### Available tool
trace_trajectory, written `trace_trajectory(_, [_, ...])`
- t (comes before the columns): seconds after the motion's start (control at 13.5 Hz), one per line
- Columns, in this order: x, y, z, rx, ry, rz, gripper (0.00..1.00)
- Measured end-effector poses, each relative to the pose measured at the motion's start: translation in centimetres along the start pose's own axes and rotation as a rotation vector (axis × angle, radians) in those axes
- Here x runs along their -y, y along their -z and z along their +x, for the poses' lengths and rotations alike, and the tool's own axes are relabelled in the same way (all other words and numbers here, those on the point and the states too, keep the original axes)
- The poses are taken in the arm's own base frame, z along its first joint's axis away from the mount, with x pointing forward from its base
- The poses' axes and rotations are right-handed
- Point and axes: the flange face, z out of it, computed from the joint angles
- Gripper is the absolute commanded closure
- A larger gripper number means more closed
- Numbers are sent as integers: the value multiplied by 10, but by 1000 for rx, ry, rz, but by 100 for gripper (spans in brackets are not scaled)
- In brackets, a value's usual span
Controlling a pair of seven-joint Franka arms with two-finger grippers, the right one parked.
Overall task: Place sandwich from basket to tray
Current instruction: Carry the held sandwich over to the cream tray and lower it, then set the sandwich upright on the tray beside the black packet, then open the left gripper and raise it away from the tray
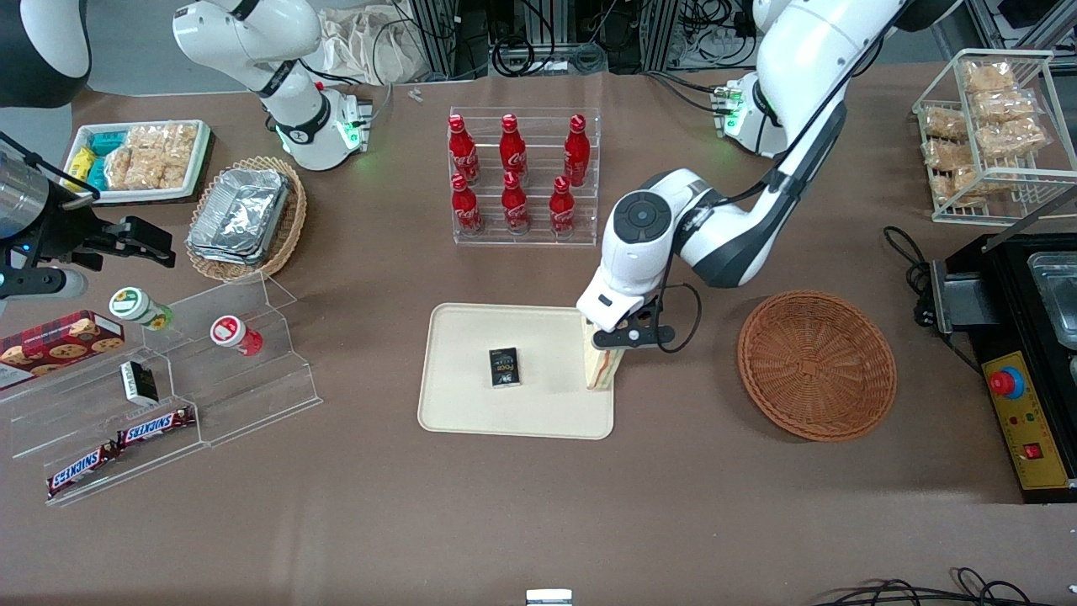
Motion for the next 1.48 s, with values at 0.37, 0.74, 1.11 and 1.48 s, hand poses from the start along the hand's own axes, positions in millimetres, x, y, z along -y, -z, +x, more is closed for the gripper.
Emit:
trace_trajectory(0.37, [-12, -14, 0, -28, -37, -32, 100])
trace_trajectory(0.74, [-13, -27, 0, -55, -78, -24, 61])
trace_trajectory(1.11, [-15, -31, 4, -62, -43, -34, 0])
trace_trajectory(1.48, [-15, 22, 29, -118, 108, -37, 0])
